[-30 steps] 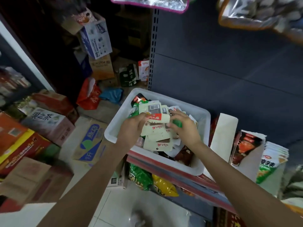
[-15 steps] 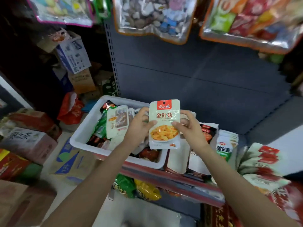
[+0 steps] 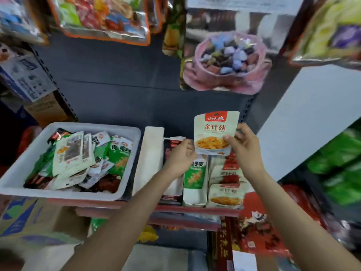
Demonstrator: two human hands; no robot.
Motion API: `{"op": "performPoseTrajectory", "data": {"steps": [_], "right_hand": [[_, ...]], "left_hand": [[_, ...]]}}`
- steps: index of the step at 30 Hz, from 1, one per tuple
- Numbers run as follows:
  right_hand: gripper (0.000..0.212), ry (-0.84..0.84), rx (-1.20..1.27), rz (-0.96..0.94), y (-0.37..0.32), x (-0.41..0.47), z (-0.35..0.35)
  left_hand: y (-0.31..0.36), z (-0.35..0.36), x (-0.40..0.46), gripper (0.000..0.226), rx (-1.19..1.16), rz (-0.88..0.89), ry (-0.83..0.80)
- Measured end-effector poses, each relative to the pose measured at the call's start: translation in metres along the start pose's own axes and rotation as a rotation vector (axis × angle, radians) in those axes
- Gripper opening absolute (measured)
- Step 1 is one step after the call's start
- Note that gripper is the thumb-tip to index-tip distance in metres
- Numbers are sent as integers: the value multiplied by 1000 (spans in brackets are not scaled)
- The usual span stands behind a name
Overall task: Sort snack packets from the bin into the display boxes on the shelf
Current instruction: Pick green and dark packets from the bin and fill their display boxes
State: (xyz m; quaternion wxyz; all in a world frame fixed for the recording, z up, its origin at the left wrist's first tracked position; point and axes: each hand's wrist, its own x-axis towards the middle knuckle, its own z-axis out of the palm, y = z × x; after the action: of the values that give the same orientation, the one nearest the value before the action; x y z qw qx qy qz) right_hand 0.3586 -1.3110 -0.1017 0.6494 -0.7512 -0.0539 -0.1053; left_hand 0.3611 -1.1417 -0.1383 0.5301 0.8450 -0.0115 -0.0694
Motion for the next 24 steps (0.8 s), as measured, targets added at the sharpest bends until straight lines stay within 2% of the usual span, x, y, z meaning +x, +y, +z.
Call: {"op": "performPoseTrajectory", "data": {"steps": [4,9,13,17,22,24], "right_hand": [[20,65,5,-16,4,0,-35],[23,115,60,-16,5,4,-55],[23,88,59,-11,9,5,-62],[14,-2,102,110,22,3,-70],[20,-93,-20,319,41,-1,-76],[16,-116,-31,406,46,1,-78]], "left_hand": [[8,39,1,49,94,-10,-164],[16,52,-5,55,51,-6,-119],[14,52,-7,53,156,42,-83],[12,49,-16,52,191,116,-157],[12,44,-22,58,198,138,-195],[13,44,-23,56,193,128,-189]]}}
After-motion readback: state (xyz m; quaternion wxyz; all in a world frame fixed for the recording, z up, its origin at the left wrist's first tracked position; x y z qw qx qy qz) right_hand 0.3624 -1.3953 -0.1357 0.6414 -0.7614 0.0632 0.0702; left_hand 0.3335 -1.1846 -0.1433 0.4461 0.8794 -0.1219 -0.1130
